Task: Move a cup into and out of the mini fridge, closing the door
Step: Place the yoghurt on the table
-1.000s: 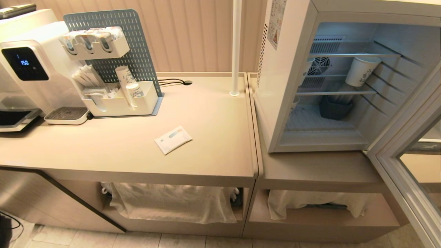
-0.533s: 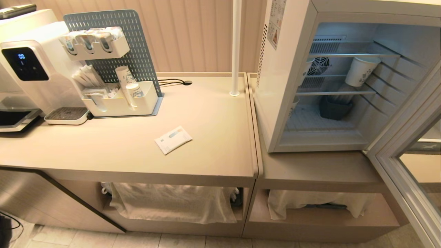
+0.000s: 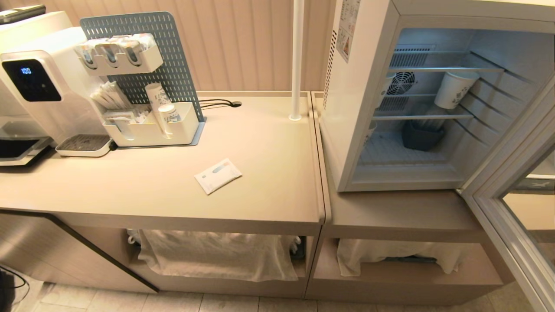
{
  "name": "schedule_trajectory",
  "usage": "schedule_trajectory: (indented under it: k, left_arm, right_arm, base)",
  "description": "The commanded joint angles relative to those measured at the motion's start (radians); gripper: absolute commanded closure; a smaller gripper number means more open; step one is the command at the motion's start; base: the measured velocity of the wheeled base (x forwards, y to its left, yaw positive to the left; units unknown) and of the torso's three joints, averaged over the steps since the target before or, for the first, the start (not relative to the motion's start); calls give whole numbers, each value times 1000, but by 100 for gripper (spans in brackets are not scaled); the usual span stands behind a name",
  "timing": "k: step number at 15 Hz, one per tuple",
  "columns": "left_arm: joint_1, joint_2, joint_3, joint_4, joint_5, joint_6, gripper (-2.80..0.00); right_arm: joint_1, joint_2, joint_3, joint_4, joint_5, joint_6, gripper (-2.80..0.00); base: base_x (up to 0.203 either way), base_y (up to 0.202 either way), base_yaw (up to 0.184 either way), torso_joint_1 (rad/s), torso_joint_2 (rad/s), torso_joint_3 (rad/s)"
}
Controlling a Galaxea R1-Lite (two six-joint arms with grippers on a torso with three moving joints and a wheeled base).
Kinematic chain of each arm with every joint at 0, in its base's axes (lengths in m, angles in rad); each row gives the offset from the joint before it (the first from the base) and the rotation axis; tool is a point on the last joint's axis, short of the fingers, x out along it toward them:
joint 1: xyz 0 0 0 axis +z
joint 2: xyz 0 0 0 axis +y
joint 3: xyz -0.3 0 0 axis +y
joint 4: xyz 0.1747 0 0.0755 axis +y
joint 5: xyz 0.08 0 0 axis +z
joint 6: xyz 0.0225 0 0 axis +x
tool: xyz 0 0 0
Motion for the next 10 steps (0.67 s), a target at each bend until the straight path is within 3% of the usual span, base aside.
schedule_trajectory:
  k: [1, 10]
  left_arm:
    - [0, 2, 1, 0, 1, 0, 0]
    - [0, 2, 0, -2, 1, 3, 0]
  right_arm:
    - [0, 1, 4, 118, -37, -9, 0]
    - [0, 2, -2, 139, -44, -6, 0]
  base:
    - [0, 0, 0, 0, 0, 0]
    - [0, 0, 0, 0, 0, 0]
